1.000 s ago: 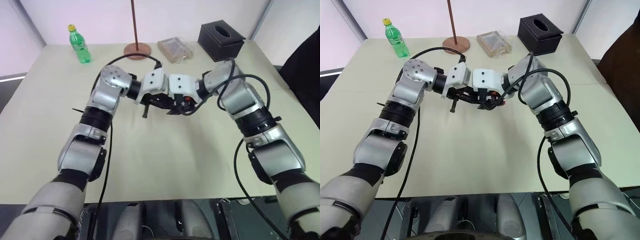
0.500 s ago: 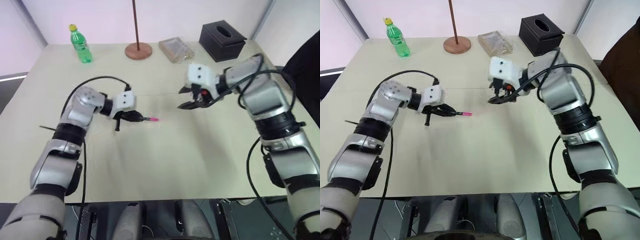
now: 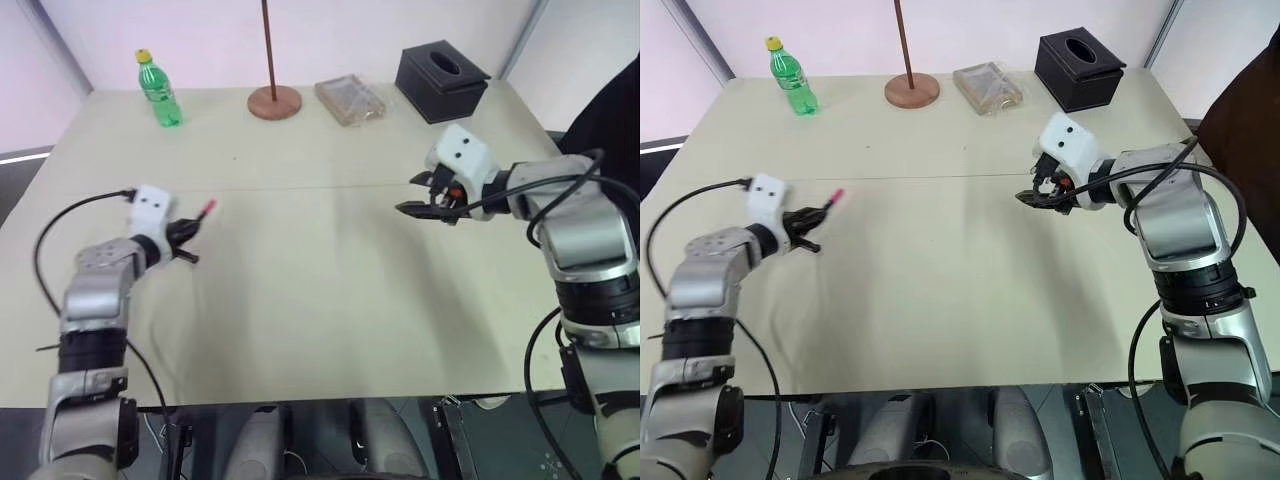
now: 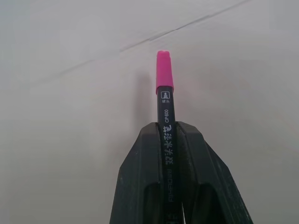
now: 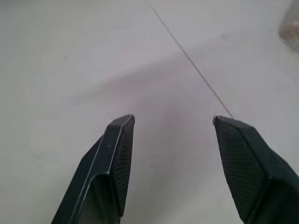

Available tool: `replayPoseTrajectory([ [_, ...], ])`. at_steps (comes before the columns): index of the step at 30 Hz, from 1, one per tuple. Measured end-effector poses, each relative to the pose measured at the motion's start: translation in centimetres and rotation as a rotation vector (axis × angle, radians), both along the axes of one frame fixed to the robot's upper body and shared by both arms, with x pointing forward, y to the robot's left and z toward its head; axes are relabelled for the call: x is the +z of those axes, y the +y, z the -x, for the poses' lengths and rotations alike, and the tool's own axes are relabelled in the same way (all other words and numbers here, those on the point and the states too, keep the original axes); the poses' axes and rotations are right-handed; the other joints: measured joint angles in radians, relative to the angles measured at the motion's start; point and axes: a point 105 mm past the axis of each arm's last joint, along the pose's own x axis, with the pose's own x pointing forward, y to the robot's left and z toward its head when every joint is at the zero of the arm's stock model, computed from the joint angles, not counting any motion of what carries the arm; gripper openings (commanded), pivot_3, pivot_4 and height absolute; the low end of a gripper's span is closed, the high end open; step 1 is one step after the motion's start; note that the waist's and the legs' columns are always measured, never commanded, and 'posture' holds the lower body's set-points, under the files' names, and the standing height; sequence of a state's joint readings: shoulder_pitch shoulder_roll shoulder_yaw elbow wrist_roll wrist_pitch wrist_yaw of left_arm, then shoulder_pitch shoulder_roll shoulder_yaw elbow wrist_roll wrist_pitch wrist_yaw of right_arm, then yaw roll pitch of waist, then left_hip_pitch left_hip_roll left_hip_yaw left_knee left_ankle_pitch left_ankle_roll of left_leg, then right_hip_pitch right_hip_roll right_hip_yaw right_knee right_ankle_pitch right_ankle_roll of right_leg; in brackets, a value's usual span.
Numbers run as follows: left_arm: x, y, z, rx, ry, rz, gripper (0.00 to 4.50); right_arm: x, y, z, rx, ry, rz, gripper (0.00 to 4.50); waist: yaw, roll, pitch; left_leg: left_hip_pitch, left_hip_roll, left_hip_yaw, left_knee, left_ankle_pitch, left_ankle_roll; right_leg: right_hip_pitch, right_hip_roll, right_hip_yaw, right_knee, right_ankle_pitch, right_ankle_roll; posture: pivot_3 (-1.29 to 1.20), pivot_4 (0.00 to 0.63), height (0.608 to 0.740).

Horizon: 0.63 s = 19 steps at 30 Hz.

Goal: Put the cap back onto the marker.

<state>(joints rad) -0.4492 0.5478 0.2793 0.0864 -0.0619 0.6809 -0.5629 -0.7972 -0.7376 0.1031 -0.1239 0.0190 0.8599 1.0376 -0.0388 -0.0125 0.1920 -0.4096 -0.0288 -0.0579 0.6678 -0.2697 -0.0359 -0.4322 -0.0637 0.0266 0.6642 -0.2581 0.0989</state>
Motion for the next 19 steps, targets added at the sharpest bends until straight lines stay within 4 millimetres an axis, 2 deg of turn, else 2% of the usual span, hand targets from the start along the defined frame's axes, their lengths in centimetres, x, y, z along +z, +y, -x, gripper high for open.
replayPoseTrajectory([
  [1,0.4,0.6,0.2,0.044,-0.014,-0.003,0.00,0.0,-0.1,0.0,-0.009,0.002,-0.007,2.72,0.001,0.000,0.000,0.000,0.000,0.000,0.000,0.000,0.000,0.000,0.000,0.000,0.000,0.000,0.000,0.00,0.150,0.740],
  [2,0.8,1.0,0.3,0.076,-0.026,-0.003,1.01,0.0,-0.1,-0.1,-0.015,-0.002,-0.012,2.78,0.004,0.000,0.000,0.000,0.000,0.000,0.000,0.000,0.000,0.000,0.000,0.000,0.000,0.000,0.000,0.00,0.150,0.740],
  [3,1.1,1.4,0.3,0.104,-0.040,0.001,1.36,0.0,0.0,-0.1,-0.016,-0.006,-0.020,2.78,0.008,0.000,0.000,0.001,0.000,0.000,0.000,0.000,0.000,0.001,0.000,0.000,0.000,0.000,0.000,0.00,0.150,0.740],
  [8,1.0,2.0,0.3,0.145,-0.045,0.029,3.92,-0.1,-0.3,-0.6,-0.044,-0.007,-0.039,2.78,0.028,0.000,0.000,0.001,-0.001,0.000,0.000,0.000,0.000,0.002,-0.001,0.000,-0.001,0.000,0.000,0.00,0.150,0.740],
  [14,1.0,1.7,-0.2,0.107,-0.063,0.049,3.92,-0.9,-2.1,-1.0,-0.129,-0.005,-0.037,2.78,0.027,0.000,0.000,0.001,-0.001,0.000,0.000,0.000,-0.001,0.002,-0.001,0.000,-0.001,0.000,0.000,0.00,0.150,0.740],
  [19,3.6,-0.3,0.0,-0.098,-0.111,0.089,3.92,-1.8,-4.5,-0.7,-0.220,-0.007,-0.092,2.78,0.026,-0.001,0.000,0.001,-0.001,0.001,0.000,0.000,-0.001,0.002,-0.001,0.000,-0.002,0.000,0.000,0.00,0.150,0.740],
])
